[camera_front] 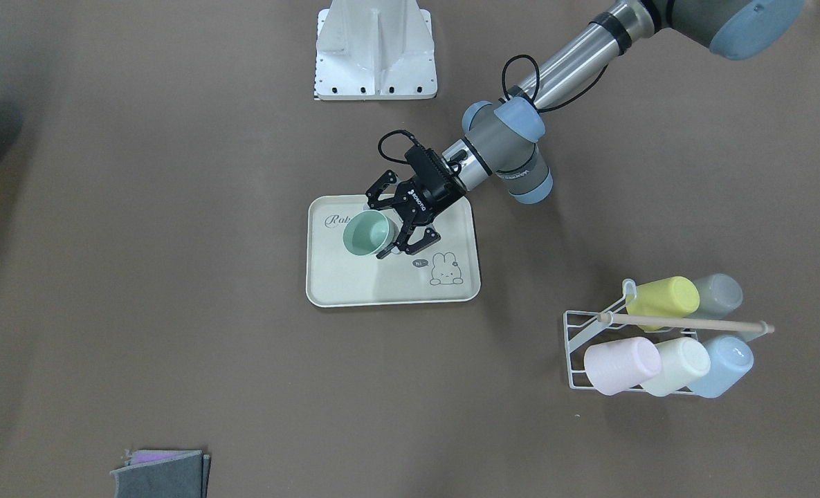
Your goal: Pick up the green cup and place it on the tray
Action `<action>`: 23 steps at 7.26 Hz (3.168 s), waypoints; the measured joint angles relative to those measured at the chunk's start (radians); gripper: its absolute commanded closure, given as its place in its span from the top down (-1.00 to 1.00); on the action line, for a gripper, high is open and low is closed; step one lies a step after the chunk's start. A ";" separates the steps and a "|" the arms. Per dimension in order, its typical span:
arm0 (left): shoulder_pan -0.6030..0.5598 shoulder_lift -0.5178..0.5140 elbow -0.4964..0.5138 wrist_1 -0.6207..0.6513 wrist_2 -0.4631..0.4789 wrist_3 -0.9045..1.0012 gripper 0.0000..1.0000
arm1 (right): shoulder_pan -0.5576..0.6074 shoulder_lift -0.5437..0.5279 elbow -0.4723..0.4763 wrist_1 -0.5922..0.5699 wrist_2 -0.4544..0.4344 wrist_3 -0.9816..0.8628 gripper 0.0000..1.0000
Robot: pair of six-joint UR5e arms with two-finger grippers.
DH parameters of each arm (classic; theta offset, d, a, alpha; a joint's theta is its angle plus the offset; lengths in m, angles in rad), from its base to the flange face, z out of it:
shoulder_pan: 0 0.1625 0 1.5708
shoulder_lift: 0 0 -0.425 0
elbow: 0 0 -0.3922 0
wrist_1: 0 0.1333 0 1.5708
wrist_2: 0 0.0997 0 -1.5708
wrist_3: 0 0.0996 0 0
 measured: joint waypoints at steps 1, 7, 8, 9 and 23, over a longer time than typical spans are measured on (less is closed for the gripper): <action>0.009 0.000 0.011 0.000 0.001 0.000 -1.00 | 0.000 0.000 0.000 0.001 0.000 0.000 1.00; 0.018 -0.002 0.013 -0.002 0.004 0.001 0.20 | 0.000 0.000 -0.001 0.002 0.000 0.000 1.00; 0.018 -0.005 0.009 -0.002 0.005 0.002 0.96 | 0.000 0.000 -0.001 0.002 0.000 0.000 1.00; 0.018 -0.006 0.005 -0.003 0.005 0.002 0.97 | 0.000 0.000 -0.001 0.002 0.001 0.000 1.00; -0.108 -0.178 -0.496 1.001 0.073 0.014 0.97 | 0.000 0.008 0.001 0.003 0.057 0.010 1.00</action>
